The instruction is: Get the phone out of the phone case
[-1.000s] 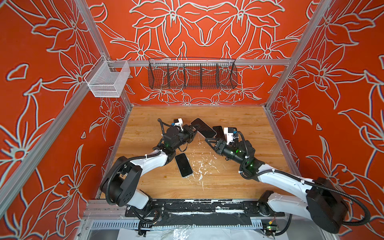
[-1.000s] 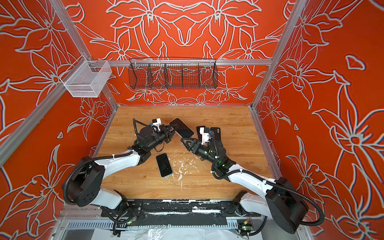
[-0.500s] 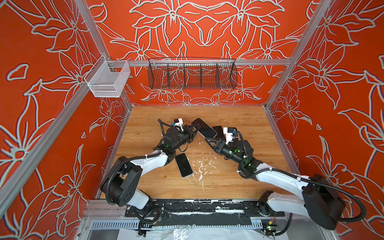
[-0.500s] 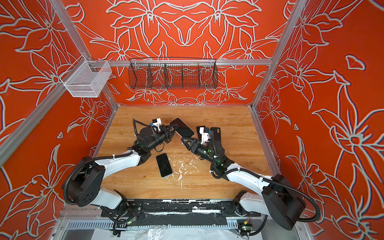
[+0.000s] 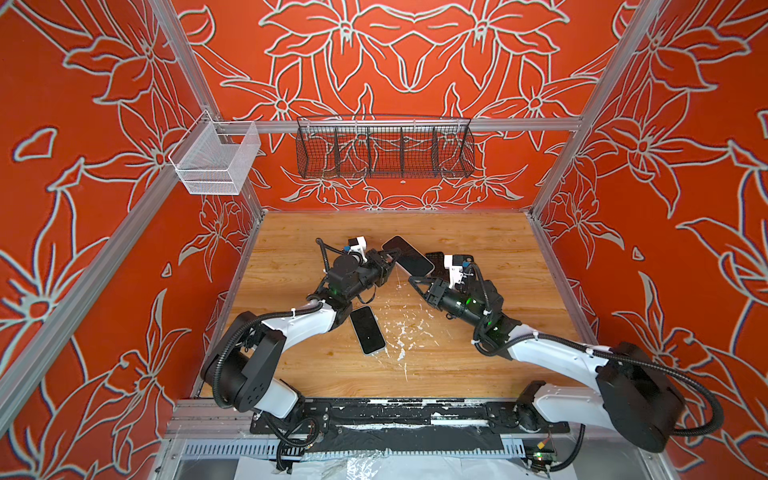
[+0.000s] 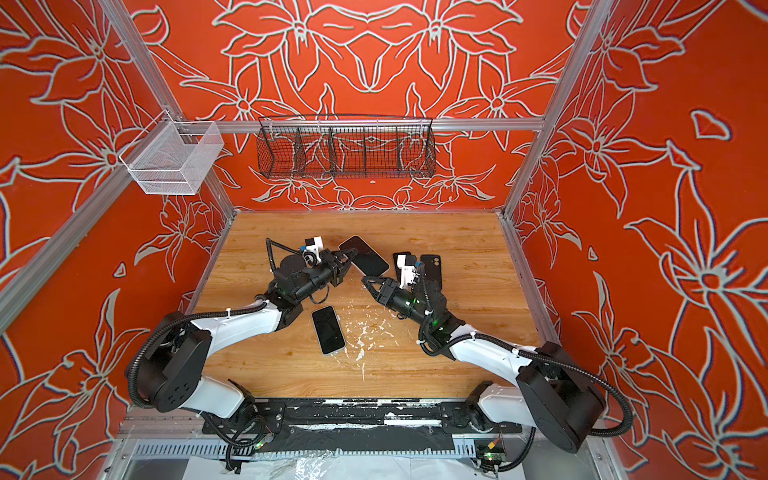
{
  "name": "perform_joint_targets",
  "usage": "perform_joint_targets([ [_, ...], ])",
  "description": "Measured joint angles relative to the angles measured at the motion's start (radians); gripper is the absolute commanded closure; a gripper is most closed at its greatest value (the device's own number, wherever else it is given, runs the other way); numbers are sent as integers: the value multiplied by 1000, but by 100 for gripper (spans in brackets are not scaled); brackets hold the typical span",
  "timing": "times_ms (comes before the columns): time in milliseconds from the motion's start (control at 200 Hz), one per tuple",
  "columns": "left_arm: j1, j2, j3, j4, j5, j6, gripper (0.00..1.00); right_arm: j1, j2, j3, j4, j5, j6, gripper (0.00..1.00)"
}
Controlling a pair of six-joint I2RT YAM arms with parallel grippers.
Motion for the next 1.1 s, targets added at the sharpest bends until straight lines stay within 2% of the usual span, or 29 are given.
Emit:
perform_joint_targets([
  [195, -2, 0, -1, 1, 0, -3, 100, 2, 6, 2, 12, 2, 0, 69],
  [475, -8, 0, -5, 10, -3, -27, 100, 4, 6, 2, 26, 8, 5, 84],
  [701, -11, 4, -5, 35, -8, -70, 100, 6, 0, 2, 49, 10, 2, 90],
  [871, -17, 8, -5, 50, -8, -109, 100, 13, -25, 2, 28, 25, -51, 91],
  [1101, -24, 10, -5, 53, -9, -147, 100, 22, -43, 2, -3, 59, -187, 92],
])
